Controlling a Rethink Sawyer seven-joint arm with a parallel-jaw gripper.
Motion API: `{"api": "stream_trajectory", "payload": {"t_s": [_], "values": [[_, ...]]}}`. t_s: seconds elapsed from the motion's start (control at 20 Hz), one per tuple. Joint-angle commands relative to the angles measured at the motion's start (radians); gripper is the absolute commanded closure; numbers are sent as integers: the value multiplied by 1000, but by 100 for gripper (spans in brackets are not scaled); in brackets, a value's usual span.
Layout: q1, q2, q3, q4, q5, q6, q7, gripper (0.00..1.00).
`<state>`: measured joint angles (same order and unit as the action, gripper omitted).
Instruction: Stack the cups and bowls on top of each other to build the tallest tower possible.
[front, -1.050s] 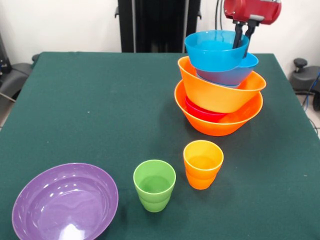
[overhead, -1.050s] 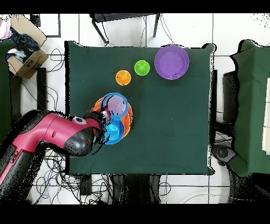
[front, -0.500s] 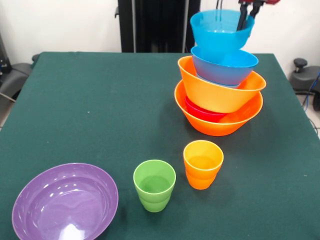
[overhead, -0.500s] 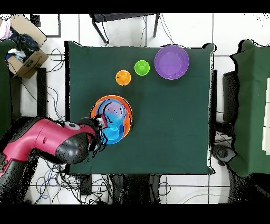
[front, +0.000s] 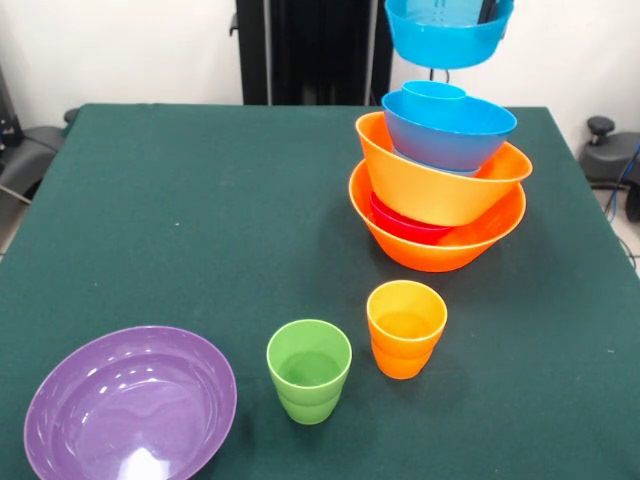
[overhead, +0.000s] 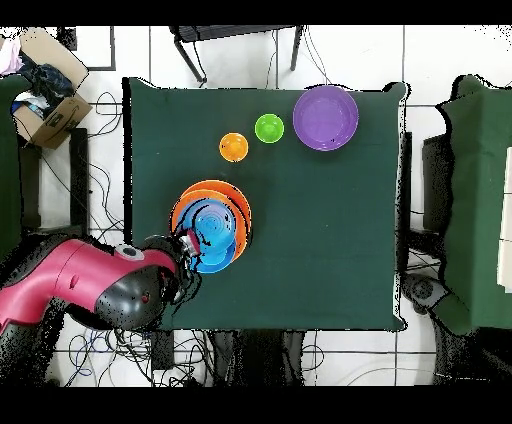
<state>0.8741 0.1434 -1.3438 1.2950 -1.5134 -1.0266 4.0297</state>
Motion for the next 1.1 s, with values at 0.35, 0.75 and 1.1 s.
{"api": "stream_trajectory", "payload": {"t_s": [0.35, 0.75, 1.1], "values": [[-16, 15, 199, 11, 38, 78, -123, 100], [-28, 11, 220, 5, 67, 123, -176, 100], [-29, 21, 239, 4, 66, 154, -149, 100]]}}
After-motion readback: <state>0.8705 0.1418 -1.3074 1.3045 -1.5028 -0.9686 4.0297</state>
